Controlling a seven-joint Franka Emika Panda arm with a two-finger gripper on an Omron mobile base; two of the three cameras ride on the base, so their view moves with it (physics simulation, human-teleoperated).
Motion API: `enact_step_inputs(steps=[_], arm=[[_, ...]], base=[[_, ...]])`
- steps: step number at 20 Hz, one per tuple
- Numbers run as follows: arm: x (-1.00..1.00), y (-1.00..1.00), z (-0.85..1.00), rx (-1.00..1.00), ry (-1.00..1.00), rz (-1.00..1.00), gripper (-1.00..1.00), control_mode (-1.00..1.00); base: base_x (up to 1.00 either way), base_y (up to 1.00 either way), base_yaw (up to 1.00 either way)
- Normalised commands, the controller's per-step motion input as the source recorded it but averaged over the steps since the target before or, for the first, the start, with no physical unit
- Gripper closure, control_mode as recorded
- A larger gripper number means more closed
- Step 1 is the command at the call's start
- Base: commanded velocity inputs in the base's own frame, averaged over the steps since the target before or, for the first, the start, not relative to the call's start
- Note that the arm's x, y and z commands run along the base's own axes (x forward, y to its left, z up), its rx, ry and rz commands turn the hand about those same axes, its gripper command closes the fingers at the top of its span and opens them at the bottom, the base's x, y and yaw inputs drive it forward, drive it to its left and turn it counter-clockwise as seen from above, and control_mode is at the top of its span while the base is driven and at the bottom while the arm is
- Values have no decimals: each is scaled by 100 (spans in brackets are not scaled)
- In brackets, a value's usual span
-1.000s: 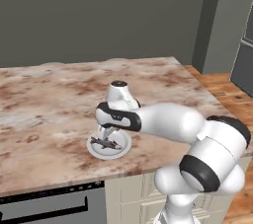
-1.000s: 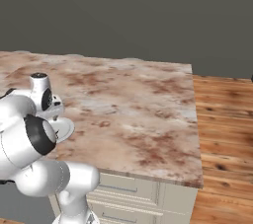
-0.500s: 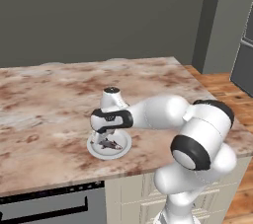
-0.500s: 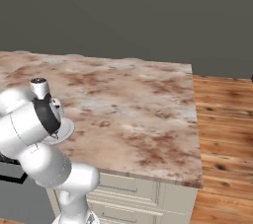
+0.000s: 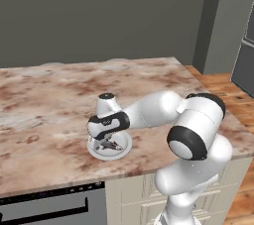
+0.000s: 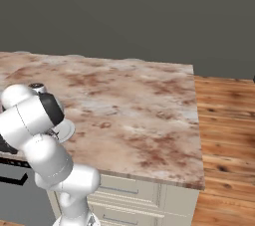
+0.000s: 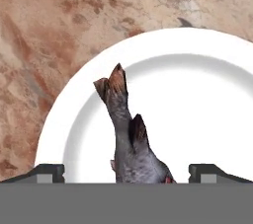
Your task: Place the fish on the bottom rack of the oven, and slide the tray back inside. Close the oven door.
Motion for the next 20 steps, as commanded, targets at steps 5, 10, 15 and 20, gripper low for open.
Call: enact_step_inputs(steps=[5,10,15,20], arm=[[1,-2,-21,0,0,0,-100,-100],[11,-13,-25,0,-1,0,-100,-100],[18,-3,-17,0,-2,0,-100,-100],[4,0,-10,0,-7,0,100,-100]], base=[[0,0,0],[0,0,0],[0,0,0],[0,0,0]])
